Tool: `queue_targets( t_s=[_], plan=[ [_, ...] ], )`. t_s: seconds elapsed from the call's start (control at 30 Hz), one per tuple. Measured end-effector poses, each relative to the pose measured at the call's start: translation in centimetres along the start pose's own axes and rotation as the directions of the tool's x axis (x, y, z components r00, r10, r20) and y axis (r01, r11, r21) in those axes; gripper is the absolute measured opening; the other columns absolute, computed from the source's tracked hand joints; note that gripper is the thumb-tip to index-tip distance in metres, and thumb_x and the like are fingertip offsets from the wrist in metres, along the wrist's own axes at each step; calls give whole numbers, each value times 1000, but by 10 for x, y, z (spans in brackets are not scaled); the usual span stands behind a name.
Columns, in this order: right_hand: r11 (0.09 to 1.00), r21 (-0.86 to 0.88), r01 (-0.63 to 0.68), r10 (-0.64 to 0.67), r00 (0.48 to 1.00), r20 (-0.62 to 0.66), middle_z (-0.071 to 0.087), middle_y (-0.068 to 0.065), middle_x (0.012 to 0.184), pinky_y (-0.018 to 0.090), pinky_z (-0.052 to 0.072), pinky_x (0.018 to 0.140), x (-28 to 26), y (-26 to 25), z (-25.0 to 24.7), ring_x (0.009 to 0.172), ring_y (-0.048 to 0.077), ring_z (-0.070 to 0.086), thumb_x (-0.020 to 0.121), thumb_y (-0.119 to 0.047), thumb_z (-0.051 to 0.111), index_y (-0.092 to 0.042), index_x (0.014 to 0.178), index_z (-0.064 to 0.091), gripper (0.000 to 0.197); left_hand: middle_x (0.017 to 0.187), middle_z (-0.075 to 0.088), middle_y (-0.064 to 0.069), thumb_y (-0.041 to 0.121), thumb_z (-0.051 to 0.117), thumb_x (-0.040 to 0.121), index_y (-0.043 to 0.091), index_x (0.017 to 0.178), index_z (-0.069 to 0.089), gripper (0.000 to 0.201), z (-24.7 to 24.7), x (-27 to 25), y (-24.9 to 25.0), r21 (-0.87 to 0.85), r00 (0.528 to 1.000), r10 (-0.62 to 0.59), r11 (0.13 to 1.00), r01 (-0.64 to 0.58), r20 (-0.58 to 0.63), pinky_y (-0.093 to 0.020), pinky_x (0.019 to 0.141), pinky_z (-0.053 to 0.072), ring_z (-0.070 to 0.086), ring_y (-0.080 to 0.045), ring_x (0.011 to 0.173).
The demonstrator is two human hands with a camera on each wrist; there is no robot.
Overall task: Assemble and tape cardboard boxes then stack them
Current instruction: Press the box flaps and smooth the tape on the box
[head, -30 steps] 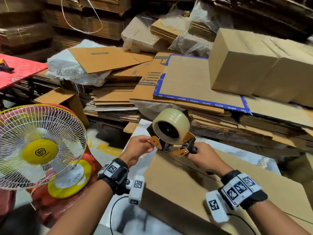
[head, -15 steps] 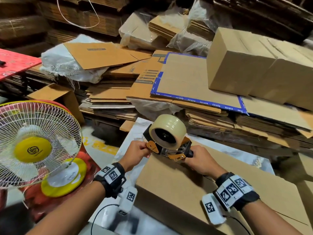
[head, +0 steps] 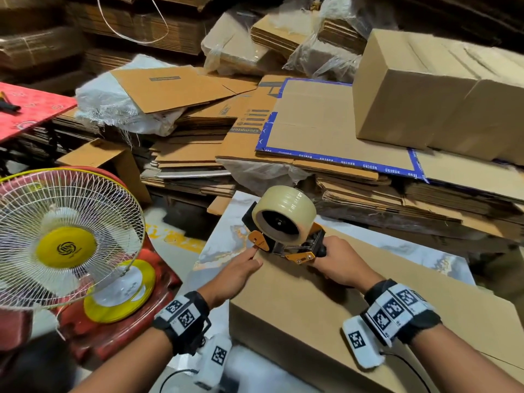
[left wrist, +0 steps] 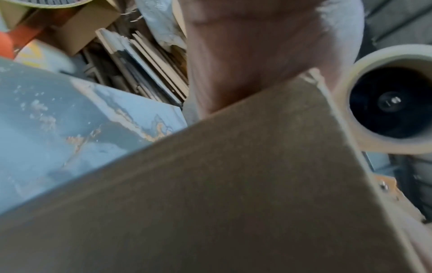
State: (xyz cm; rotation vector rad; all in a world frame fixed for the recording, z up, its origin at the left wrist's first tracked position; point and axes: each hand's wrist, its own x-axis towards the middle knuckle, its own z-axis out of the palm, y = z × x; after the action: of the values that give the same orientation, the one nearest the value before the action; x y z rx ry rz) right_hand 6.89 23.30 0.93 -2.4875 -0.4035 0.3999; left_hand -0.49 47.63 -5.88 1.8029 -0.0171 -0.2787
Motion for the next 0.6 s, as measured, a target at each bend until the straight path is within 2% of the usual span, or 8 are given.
queue_targets(
  t_s=[0.07, 0.13, 0.23, 0.33, 0.43, 0.47, 0.53, 0.6],
  plan=[
    [999, -47, -5, 4, 1000, -13, 60, -8, 63, 28, 39, 53, 2, 1, 2, 59, 11, 54, 81, -42, 80, -23, 68, 58, 32, 135, 48, 41, 21, 42, 108, 50, 135, 47, 40, -2, 2, -6, -11, 1000, -10, 1000, 10, 1, -4, 101, 32, 43, 23, 124],
    [996, -88, 7, -9, 1000, -15, 61, -3, 68, 32, 41, 56, 3, 2, 2, 65, 19, 56, 83, -41, 77, -20, 72, 59, 30, 140, 52, 30, 30, 45, 104, 39, 138, 52, 36, -3, 3, -6, -20, 999, -35, 999, 35, -11, -16, 109, 32, 45, 11, 129],
    [995, -95, 20, -19, 1000, 12, 64, 3, 72, 33, 40, 57, -5, 8, -2, 69, 23, 58, 85, -42, 76, -13, 78, 63, 33, 122, 60, 18, 32, 45, 98, 30, 118, 58, 24, -1, 5, -8, -48, 998, -60, 997, 59, -25, -27, 103, 38, 52, 0, 113],
    [994, -105, -16, 21, 999, 39, 64, 0, 70, 36, 44, 59, -21, 24, -12, 66, 19, 58, 83, -49, 76, -15, 75, 62, 37, 144, 56, 18, 35, 47, 98, 32, 143, 55, 45, -1, 3, -8, -89, 1000, -30, 996, 30, 0, -28, 114, 36, 48, -1, 133],
    [992, -109, -60, 65, 997, 42, 66, 3, 70, 42, 50, 62, -32, 34, -20, 67, 23, 62, 82, -50, 77, -13, 77, 64, 39, 148, 51, 22, 20, 46, 104, 33, 149, 48, 47, -1, 3, -5, -116, 999, -33, 993, 29, -32, -9, 102, 37, 47, 11, 131],
    [992, -109, -61, 66, 997, 43, 67, 3, 70, 42, 50, 62, -33, 34, -20, 67, 23, 61, 82, -50, 77, -13, 77, 65, 39, 147, 51, 22, 18, 45, 105, 33, 149, 49, 46, 1, 3, -6, -112, 999, -16, 994, 13, -29, -8, 100, 38, 47, 11, 130],
    [993, -107, -52, 57, 997, 46, 67, 1, 70, 40, 50, 62, -34, 32, -20, 66, 21, 61, 82, -48, 77, -14, 76, 65, 37, 155, 42, 19, 29, 45, 103, 35, 152, 43, 49, 1, 3, -7, -3, 999, 30, 1000, -30, -20, -23, 115, 34, 40, 3, 140],
    [994, -93, -55, 59, 997, 42, 68, 0, 70, 39, 51, 63, -33, 30, -20, 66, 20, 62, 83, -47, 77, -15, 76, 65, 34, 163, 15, 17, 37, 45, 103, 31, 159, 25, 59, -3, 3, -3, 322, 995, 90, 944, -71, -46, -32, 125, 16, 18, -1, 149]
  ],
)
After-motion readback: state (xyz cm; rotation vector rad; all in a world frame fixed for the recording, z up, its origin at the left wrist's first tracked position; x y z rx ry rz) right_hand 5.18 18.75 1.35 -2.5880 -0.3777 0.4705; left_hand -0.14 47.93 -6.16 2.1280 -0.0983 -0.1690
